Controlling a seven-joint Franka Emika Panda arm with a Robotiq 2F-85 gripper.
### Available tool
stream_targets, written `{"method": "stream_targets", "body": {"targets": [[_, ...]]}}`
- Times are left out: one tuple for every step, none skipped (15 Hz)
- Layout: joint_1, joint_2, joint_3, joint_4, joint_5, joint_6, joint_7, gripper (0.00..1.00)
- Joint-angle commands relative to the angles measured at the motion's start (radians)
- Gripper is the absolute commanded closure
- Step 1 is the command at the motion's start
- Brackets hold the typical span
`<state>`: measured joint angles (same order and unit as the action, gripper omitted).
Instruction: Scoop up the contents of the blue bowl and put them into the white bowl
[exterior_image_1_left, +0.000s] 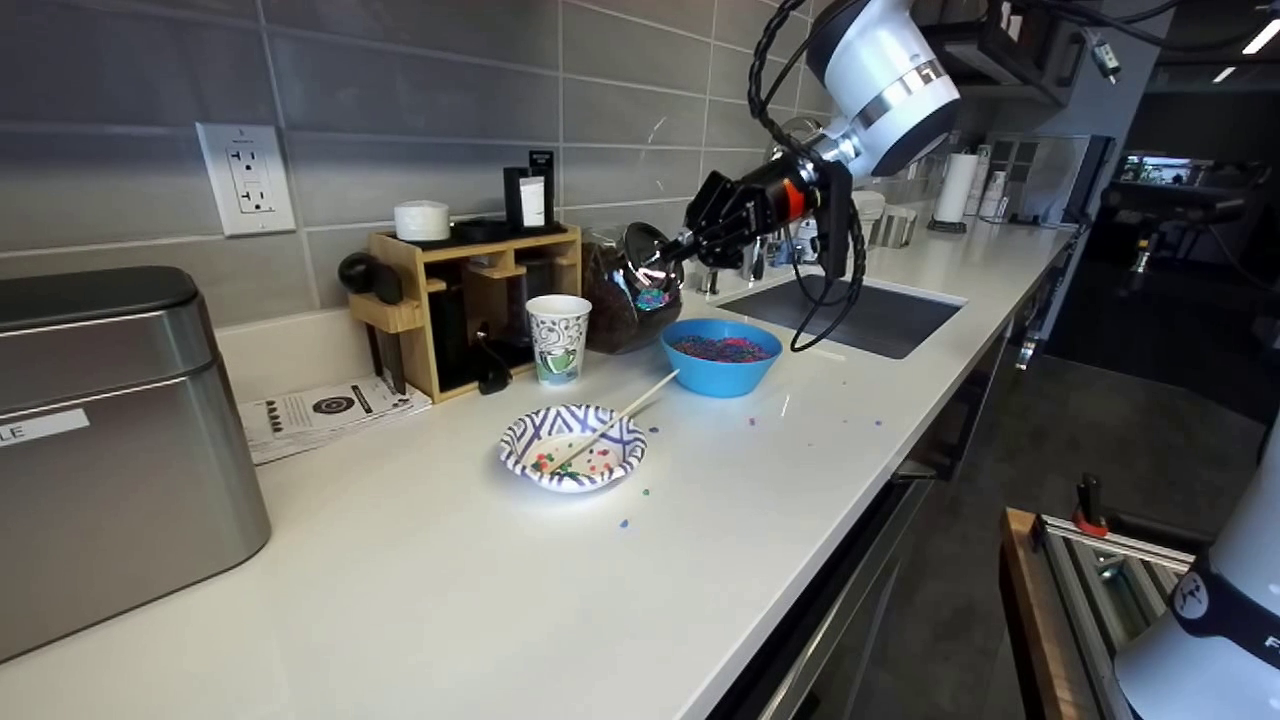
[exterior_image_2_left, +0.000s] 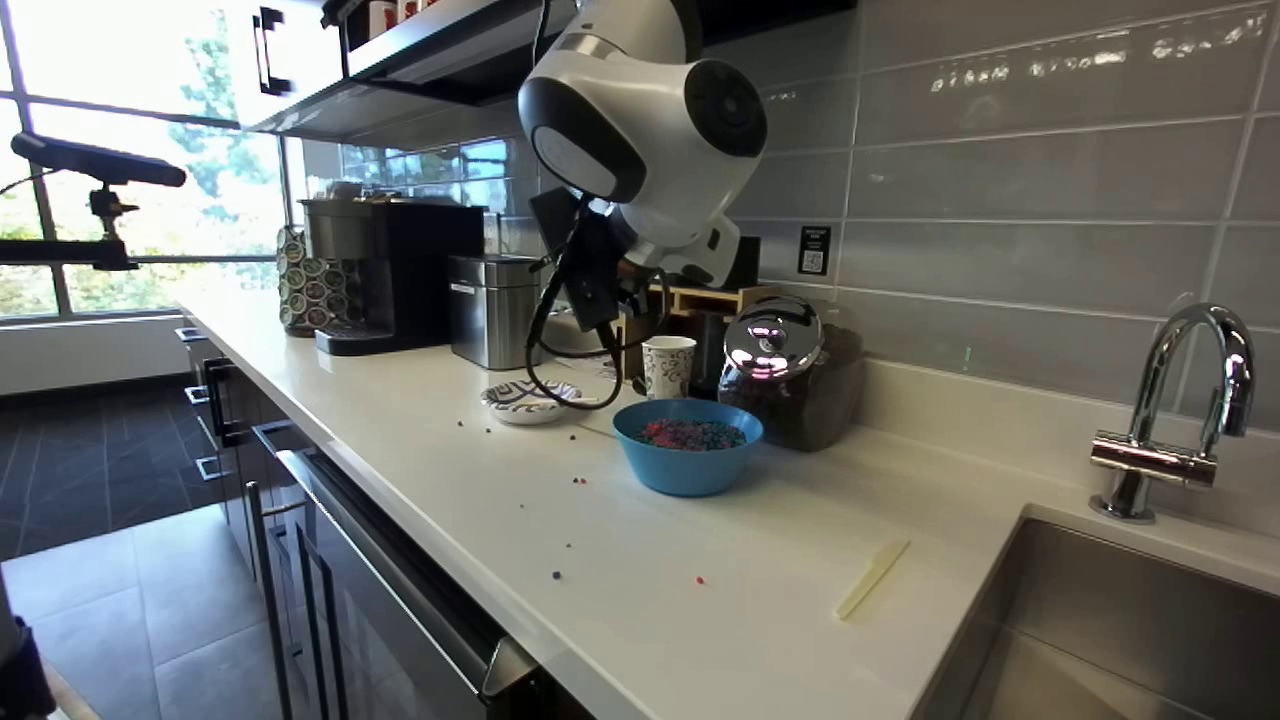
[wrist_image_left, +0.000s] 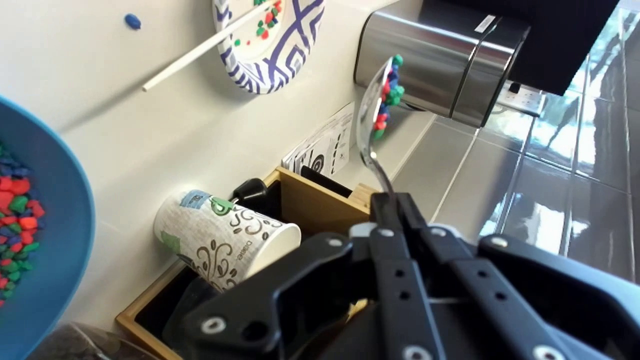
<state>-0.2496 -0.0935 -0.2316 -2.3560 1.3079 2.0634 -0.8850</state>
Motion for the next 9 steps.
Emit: {"method": "stream_targets", "body": {"targets": [[0.024,0.017,0.018,-0.001,0.023,0.055,-0.013,1.00],[0.029,0.025,0.023,0.002,0.029,0.064,-0.016,1.00],[0.034,0.030,0.028,0.002,0.031,0.076,-0.019,1.00],[0.040,0.037,0.032,0.004,0.038,0.080,-0.024,1.00],[0.045,0.044,0.036,0.006,0.044,0.087,-0.030,1.00],[0.050,0.051,0.041,0.008,0.050,0.094,-0.034,1.00],[0.055,0.057,0.045,0.010,0.057,0.101,-0.041,1.00],[0.060,0.066,0.049,0.014,0.068,0.109,-0.046,1.00],[0.064,0.073,0.052,0.015,0.076,0.112,-0.051,1.00]]}}
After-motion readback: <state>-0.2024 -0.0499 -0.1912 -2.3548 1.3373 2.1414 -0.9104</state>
